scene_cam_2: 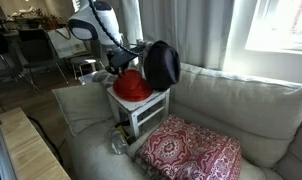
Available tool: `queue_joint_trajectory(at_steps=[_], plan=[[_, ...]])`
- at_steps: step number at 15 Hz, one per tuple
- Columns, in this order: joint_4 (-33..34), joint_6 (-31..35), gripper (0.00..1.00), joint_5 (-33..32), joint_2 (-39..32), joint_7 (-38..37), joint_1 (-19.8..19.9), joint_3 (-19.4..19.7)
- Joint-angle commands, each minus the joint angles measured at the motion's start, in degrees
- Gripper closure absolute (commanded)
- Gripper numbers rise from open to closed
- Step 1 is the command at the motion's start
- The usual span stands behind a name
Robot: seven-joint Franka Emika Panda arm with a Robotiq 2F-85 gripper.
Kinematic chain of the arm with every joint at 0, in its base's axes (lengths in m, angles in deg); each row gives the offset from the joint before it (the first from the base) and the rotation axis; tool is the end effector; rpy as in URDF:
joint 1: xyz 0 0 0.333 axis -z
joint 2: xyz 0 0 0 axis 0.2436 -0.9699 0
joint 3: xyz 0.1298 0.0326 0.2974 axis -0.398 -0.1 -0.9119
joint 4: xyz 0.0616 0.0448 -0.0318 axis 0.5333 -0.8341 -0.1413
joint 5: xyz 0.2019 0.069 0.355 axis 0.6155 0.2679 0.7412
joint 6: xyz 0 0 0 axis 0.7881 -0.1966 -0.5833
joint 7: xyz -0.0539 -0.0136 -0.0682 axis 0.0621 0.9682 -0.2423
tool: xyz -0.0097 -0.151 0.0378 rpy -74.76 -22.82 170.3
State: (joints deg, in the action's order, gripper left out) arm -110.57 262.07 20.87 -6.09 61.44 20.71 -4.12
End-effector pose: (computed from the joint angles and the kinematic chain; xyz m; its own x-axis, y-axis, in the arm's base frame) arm 0.5381 0.1093 0.0944 0.0915 0.9350 0.3427 0.9448 -0.1902 0.2666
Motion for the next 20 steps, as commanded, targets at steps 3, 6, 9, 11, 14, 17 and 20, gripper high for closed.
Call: queue_joint_trajectory(at_steps=[3, 6, 9, 11, 14, 17, 20], plan=[[-1.37, -0.6, 0.26, 0.15, 2.96, -3.27, -1.22, -0.35], [-6.59, -3.76, 0.04, -5.72, 8.07, -10.56, -5.89, 4.05], [-12.14, -8.23, 0.0, -14.85, 14.43, -20.43, -11.52, 10.25], [-15.14, -10.13, 0.0, -25.01, 18.76, -29.24, -13.34, 13.19], [-16.71, -14.42, 0.0, -38.69, 24.86, -37.88, -14.79, 16.97], [-15.56, -21.03, 0.0, -51.26, 30.06, -45.4, -15.01, 20.12], [-10.62, -24.94, 0.0, -51.79, 30.2, -48.28, -12.93, 17.8]])
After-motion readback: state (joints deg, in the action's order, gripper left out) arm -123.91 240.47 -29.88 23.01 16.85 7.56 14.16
